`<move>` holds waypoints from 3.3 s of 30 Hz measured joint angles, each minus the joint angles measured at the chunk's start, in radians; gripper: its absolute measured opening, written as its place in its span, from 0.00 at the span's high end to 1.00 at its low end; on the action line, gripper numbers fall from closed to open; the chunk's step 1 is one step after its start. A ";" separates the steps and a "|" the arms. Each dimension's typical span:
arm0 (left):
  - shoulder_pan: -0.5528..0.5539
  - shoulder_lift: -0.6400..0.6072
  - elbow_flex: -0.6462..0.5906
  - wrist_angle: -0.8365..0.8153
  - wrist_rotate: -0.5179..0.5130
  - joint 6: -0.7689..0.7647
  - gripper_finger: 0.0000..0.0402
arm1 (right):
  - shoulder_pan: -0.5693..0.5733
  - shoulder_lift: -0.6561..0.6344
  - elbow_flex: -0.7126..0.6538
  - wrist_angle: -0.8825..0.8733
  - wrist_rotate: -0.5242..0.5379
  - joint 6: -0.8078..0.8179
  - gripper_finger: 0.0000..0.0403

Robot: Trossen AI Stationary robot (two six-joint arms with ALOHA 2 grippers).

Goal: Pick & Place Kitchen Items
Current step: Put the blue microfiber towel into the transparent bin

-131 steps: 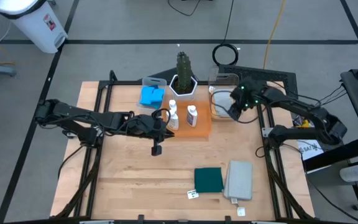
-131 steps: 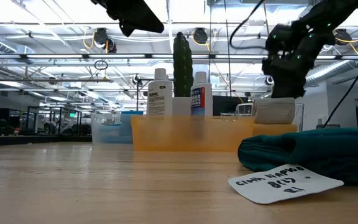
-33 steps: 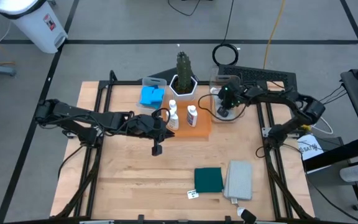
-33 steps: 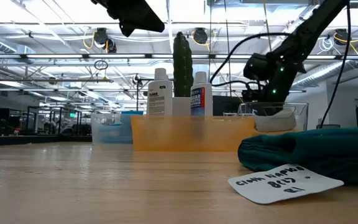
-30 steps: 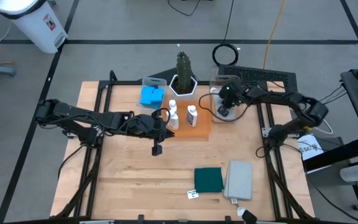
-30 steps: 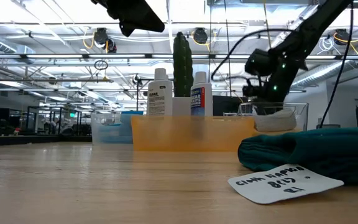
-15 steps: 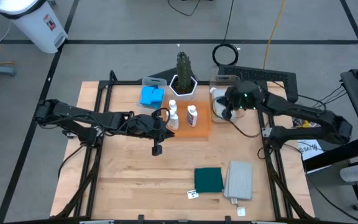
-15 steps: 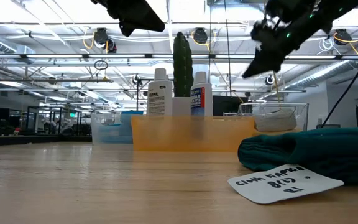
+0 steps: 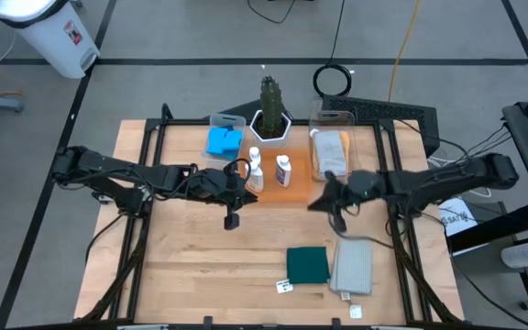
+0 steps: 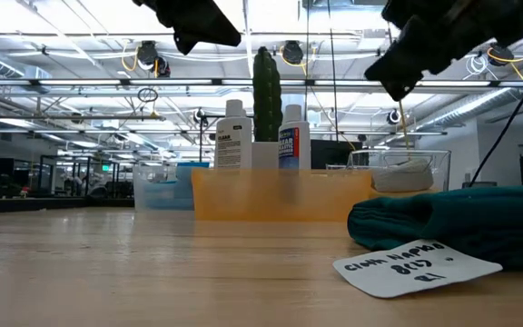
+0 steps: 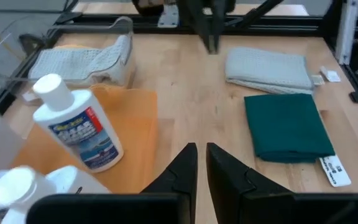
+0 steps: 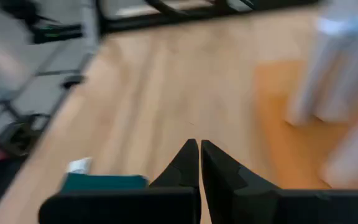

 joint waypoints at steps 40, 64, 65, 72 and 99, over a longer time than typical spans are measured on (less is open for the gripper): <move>-0.009 -1.248 -0.868 0.213 -0.023 0.152 0.91 | 0.177 -0.069 -0.125 0.255 0.153 -0.028 1.00; -0.009 -1.305 -0.992 0.244 -0.128 0.165 0.91 | 0.177 -0.069 -0.125 0.255 0.153 -0.108 1.00; -0.009 -1.305 -0.992 0.244 -0.128 0.164 0.91 | 0.177 -0.069 -0.125 0.255 0.153 -0.118 1.00; -0.009 -1.305 -0.992 0.244 -0.128 0.161 0.91 | 0.181 -0.029 -0.125 0.406 0.150 -0.109 0.98; -0.009 -1.305 -0.992 0.245 -0.127 0.162 0.91 | 0.562 0.721 0.488 -0.301 0.334 0.282 0.49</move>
